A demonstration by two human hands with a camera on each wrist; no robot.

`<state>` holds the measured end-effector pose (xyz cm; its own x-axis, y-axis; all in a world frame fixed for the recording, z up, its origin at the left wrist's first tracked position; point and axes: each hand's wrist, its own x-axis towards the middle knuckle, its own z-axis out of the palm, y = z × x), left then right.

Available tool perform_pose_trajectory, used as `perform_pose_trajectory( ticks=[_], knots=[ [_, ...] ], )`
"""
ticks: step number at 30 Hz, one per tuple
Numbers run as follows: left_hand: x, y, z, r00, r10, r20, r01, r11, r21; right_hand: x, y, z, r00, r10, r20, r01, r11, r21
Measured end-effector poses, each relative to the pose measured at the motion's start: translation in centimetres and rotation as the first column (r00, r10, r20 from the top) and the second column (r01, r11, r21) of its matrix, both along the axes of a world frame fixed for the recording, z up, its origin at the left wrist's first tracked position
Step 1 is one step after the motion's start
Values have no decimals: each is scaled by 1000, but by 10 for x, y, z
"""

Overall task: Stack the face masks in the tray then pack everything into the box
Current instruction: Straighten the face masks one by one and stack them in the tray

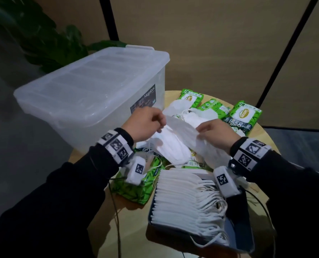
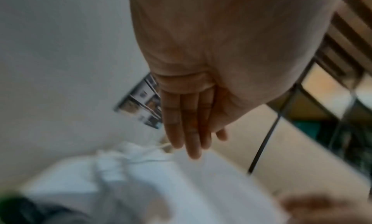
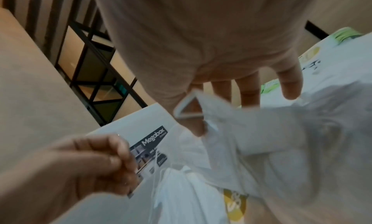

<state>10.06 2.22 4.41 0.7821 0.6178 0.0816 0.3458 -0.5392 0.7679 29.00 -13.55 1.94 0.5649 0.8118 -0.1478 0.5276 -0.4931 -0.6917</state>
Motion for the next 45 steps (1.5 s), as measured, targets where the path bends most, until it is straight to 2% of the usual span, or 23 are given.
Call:
perform_pose_trajectory(
  ticks=[1, 2, 3, 7, 9, 10, 14, 18, 21, 23, 25, 28, 31, 32, 35, 39, 43, 45],
  knots=[
    [-1, 7, -10, 989, 42, -144, -15, 983, 183, 3, 0, 0, 998, -43, -36, 44, 999, 20],
    [-1, 12, -20, 962, 75, -264, 9, 953, 302, 6, -1, 0, 994, -76, -77, 79, 996, 39],
    [-1, 16, -27, 933, 93, -348, 40, 933, 357, 9, -2, 0, 989, -93, -115, 99, 994, 45],
    [10, 23, -49, 848, 74, -525, 184, 888, 422, 18, -5, -3, 962, -134, -239, 149, 988, 46],
    [12, 27, -63, 784, 35, -620, 234, 909, 346, 22, -6, -3, 939, -198, -281, 231, 968, 93],
    [12, 28, -70, 775, 17, -632, 225, 926, 301, 24, -7, -3, 926, -232, -298, 278, 952, 124],
    [10, 30, -82, 887, -46, -459, 214, 923, 320, 26, -11, -3, 897, -260, -357, 341, 922, 185],
    [4, 28, -59, 892, -8, -452, 230, 869, 439, 23, -14, -1, 883, -250, -398, 364, 899, 242],
    [2, 16, -33, 912, -6, -411, 229, 838, 495, 22, -16, 1, 876, -217, -431, 334, 917, 217],
    [-1, 4, -12, 933, 49, -355, 169, 814, 555, 22, -16, -3, 892, -194, -409, 296, 934, 203],
    [-9, -6, 9, 951, 157, -265, 51, 768, 638, 22, -15, -7, 904, -184, -386, 284, 933, 220],
    [-33, -15, 36, 919, 321, -229, -53, 676, 735, 20, -14, -7, 895, -185, -406, 310, 912, 268],
    [-52, -22, 52, 898, 384, -215, -96, 647, 756, 15, -12, -1, 900, -184, -396, 328, 883, 336],
    [-55, -23, 52, 898, 386, -211, -109, 660, 744, 12, -11, 1, 901, -176, -396, 326, 878, 351],
    [-55, -18, 46, 927, 346, -141, -162, 711, 684, 0, -10, 5, 914, -112, -389, 251, 911, 327],
    [-42, -19, 32, 962, 259, 90, -258, 749, 610, -14, -8, 1, 912, -22, -409, 149, 948, 281],
    [-33, -23, 21, 956, 160, 246, -283, 724, 629, -16, -4, 4, 915, -74, -397, 233, 900, 368],
    [-30, -25, 23, 951, 41, 306, -234, 741, 629, -15, -3, 10, 870, -92, -485, 300, 878, 372]
  ],
)
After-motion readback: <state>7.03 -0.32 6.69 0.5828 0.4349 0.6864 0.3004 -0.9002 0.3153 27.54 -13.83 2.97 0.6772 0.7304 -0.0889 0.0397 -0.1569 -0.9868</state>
